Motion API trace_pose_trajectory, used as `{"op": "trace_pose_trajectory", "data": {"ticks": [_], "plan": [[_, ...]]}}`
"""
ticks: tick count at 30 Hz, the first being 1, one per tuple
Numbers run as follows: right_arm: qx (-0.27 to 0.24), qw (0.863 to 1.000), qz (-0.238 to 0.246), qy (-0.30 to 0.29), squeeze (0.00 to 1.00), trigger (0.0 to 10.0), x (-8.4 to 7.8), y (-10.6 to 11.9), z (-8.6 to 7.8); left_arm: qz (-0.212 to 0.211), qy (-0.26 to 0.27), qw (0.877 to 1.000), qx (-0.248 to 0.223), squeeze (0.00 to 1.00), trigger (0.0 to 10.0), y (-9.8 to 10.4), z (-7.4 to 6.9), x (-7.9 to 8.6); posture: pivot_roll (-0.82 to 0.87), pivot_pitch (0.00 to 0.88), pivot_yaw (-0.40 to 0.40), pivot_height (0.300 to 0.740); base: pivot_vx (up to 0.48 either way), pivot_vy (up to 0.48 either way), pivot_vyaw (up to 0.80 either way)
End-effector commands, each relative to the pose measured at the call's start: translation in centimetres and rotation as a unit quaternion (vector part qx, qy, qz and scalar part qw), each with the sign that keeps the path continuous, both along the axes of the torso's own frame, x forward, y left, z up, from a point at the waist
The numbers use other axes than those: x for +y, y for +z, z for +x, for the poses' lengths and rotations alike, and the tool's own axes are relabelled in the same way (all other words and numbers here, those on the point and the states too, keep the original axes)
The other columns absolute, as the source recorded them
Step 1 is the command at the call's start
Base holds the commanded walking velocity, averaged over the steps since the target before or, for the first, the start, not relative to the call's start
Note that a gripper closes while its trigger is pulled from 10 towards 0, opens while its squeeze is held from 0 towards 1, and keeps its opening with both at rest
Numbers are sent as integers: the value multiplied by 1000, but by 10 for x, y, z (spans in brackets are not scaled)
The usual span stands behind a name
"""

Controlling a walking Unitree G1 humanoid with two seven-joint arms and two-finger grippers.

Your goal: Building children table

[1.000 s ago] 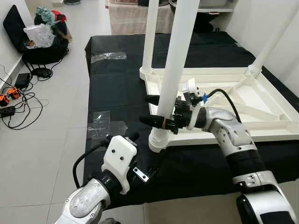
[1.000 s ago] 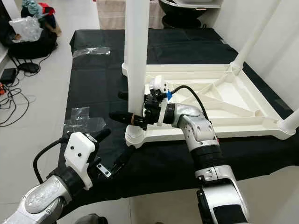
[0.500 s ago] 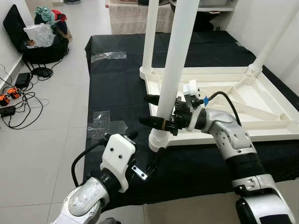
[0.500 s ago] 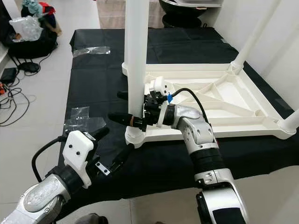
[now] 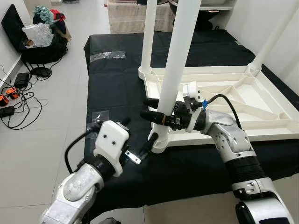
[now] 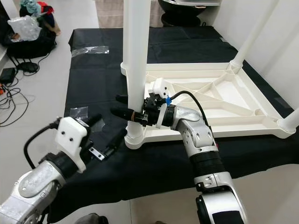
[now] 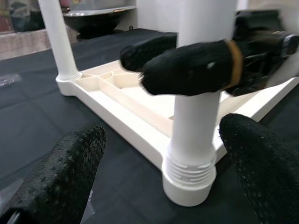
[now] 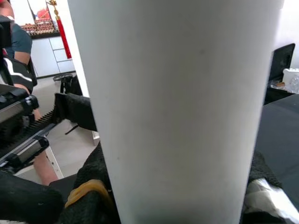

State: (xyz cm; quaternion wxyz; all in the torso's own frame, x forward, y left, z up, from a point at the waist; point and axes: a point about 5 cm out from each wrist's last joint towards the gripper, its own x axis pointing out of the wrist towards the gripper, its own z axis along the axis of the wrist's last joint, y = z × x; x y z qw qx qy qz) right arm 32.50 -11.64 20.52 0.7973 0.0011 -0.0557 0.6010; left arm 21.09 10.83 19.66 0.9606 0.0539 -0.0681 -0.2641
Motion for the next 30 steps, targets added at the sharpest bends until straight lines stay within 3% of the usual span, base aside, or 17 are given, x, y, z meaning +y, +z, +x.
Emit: {"op": "trace_pose_trajectory", "data": {"ticks": [1,7,10,13,15,16,17,18,19,20,22,23,24,25,26,28,30], "plan": [[-5,1000,-2,-22,0,0,-2,-3,-1,8,3,1000,1,0,10000,-2,1,3,68,103,-58,740,0,0,0],[-10,995,-13,-100,0,0,-9,-6,0,10,-6,1000,11,0,10000,-6,-3,2,60,97,-57,740,0,0,0],[-7,975,-34,-219,0,0,-19,-12,8,9,-10,1000,15,0,10000,-9,-5,-1,55,95,-53,740,0,0,0],[-7,975,-34,-219,0,0,-19,-12,8,9,-10,1000,15,0,10000,-9,-5,-1,55,95,-53,740,0,0,0],[-1,949,-40,-312,0,0,-21,-14,14,8,-13,1000,15,0,10000,-9,-3,-2,52,97,-51,740,0,0,0],[-1,949,-40,-312,0,0,-21,-14,14,8,-13,1000,15,0,10000,-9,-3,-2,52,97,-51,740,0,0,0],[12,930,-39,-365,0,0,-22,-16,18,8,-14,1000,14,0,10000,-9,-2,-2,51,97,-54,740,0,0,0],[12,930,-39,-365,0,0,-22,-16,18,8,-14,1000,14,0,10000,-9,-2,-2,51,97,-54,740,0,0,0],[22,907,-41,-419,0,0,-24,-17,22,8,-15,1000,14,0,10000,-9,-2,-2,52,99,-56,740,0,0,0],[22,907,-41,-419,0,0,-24,-17,22,8,-15,1000,14,0,10000,-9,-2,-2,52,99,-56,740,0,0,0],[60,854,-37,-515,0,0,-29,-21,27,7,-17,1000,14,0,10000,-9,-2,-3,52,101,-58,740,0,0,0],[60,854,-37,-515,0,0,-29,-21,27,7,-17,1000,14,0,10000,-9,-2,-3,52,101,-58,740,0,0,0],[65,826,-34,-558,0,0,-30,-21,28,6,-18,1000,14,0,10000,-9,-3,-4,55,103,-63,740,0,0,0],[65,826,-34,-558,0,0,-30,-21,28,6,-18,1000,14,0,10000,-9,-3,-4,55,103,-63,740,0,0,0],[68,798,-29,-598,0,0,-31,-21,28,4,-18,1000,15,0,10000,-9,-4,-6,56,103,-64,740,0,0,0],[66,722,-4,-689,0,0,-32,-18,25,1,-21,1000,15,0,10000,-9,-5,-9,59,105,-69,740,0,0,0],[66,722,-4,-689,0,0,-32,-18,25,1,-21,1000,15,0,10000,-9,-5,-9,59,105,-69,740,0,0,0]]}}
